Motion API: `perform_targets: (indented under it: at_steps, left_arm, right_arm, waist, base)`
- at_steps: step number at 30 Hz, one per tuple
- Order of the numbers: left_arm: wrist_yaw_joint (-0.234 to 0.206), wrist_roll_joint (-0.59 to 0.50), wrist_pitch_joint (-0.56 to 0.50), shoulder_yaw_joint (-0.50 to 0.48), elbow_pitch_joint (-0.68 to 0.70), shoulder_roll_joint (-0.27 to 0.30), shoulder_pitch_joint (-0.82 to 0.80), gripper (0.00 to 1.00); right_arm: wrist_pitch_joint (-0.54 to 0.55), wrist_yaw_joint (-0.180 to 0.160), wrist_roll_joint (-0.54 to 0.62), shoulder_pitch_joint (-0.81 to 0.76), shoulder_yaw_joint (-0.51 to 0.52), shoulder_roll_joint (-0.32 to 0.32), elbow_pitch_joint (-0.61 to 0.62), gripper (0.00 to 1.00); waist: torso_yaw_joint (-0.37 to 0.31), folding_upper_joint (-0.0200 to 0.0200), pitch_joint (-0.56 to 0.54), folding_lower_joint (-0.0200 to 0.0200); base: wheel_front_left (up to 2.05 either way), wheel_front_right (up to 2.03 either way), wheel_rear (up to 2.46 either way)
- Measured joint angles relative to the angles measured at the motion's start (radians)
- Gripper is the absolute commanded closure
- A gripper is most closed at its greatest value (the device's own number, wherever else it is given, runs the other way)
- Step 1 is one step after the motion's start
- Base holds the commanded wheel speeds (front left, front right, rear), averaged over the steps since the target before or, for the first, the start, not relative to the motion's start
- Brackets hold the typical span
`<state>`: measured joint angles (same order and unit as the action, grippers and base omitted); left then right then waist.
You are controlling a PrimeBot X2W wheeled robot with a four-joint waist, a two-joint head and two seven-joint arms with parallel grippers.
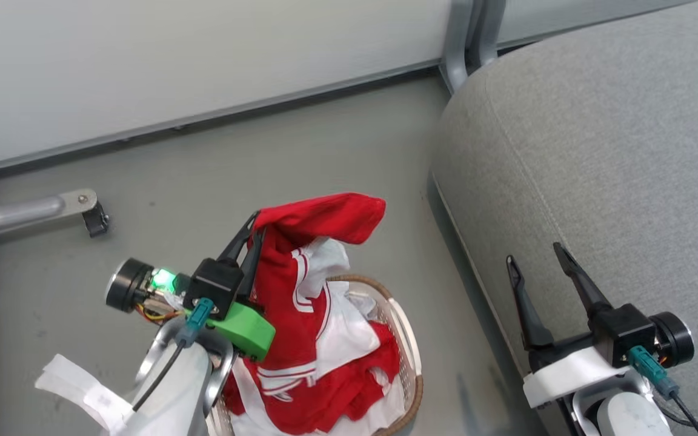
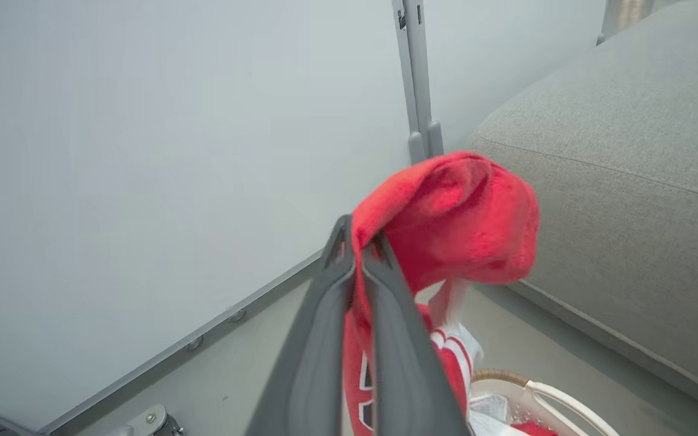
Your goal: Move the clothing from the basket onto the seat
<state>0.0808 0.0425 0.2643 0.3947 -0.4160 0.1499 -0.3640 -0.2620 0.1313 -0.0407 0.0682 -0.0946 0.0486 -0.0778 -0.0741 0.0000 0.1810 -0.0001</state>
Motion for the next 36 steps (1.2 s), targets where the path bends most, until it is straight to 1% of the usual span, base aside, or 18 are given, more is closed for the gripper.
perform_targets:
  at_steps: [6,12,15,22,30,36]
  left_arm:
    - [0.018,0.000,-0.042,0.018,0.062,0.021,-0.081,1.00]
    - [0.035,0.011,-0.098,0.027,0.110,0.061,-0.184,1.00]
    - [0.039,0.017,-0.122,0.029,0.131,0.087,-0.236,1.00]
    - [0.044,0.039,-0.163,0.047,0.170,0.125,-0.317,1.00]
    - [0.047,0.055,-0.177,0.092,0.214,0.122,-0.385,1.00]
    - [0.048,0.061,-0.181,0.142,0.236,0.103,-0.421,1.00]
  right_arm:
    - [0.000,0.000,0.007,-0.020,-0.021,0.000,0.001,0.00]
    - [0.000,0.000,0.014,-0.022,-0.050,0.000,0.000,0.00]
    - [0.000,0.000,0.017,-0.021,-0.069,0.000,0.001,0.00]
    - [0.000,0.000,0.027,0.031,-0.130,0.000,0.004,0.00]
    - [0.000,0.000,0.045,0.128,-0.199,0.000,-0.010,0.00]
    - [-0.002,0.000,0.070,0.206,-0.218,0.000,-0.105,0.00]
  waist:
    - [0.003,0.0000,-0.081,0.0000]
    - [0.004,0.0000,-0.137,0.0000]
    - [0.003,0.0000,-0.149,0.0000]
    - [0.001,0.0000,-0.144,-0.0001]
    - [0.009,0.0000,-0.125,0.0000]
    - [0.025,0.0000,-0.119,0.0000]
  base:
    - [0.00,0.00,0.00]
    - [0.00,0.00,0.00]
    - [0.00,0.00,0.00]
    - [0.00,0.00,0.00]
    - [0.00,0.00,0.00]
    - [0.00,0.00,0.00]
